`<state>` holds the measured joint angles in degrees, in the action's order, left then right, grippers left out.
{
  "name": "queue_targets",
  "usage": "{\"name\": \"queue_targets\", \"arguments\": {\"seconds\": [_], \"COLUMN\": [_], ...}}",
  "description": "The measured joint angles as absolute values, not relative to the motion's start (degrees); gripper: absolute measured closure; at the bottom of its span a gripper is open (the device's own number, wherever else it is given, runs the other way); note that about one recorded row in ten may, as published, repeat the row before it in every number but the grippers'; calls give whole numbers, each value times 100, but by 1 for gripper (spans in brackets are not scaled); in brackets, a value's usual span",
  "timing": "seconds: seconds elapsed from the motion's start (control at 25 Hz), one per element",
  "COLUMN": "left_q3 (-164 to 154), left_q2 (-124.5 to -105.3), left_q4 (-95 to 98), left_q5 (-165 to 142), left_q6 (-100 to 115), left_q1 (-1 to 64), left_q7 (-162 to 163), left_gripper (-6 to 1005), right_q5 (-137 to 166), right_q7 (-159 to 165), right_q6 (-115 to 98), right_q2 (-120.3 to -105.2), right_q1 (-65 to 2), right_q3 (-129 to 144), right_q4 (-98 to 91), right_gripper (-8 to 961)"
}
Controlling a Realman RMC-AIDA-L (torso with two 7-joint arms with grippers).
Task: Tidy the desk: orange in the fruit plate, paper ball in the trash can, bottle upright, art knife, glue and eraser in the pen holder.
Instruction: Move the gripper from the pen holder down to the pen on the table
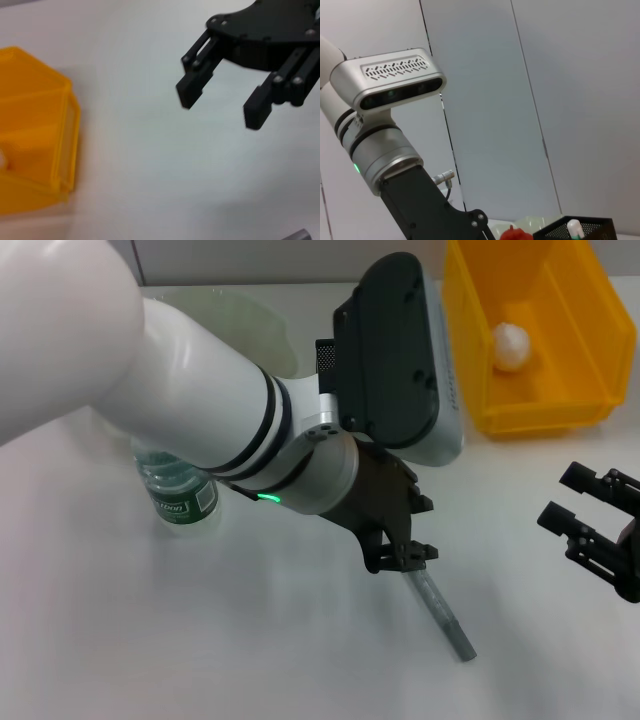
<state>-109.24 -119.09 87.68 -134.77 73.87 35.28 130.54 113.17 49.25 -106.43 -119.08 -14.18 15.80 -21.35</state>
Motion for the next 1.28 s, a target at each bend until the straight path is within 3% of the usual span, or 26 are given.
{"name": "queue_targets", "arguments": {"seconds": [1.28], "left_q3": [-10263], "left_q2": [-11902], "left_q4": [8687], "left_q5": [-12916], "left_q6": [7084], "left_q1": [3600], "left_q7": [13356], "left_gripper": [564], "right_q5": [10866], "right_q7": [4878], "right_q6": [-10810], "right_q2": [-11901], "right_q1": [-1420], "right_q3": [1499], "right_q4": [-1923], "right_gripper": [383]}}
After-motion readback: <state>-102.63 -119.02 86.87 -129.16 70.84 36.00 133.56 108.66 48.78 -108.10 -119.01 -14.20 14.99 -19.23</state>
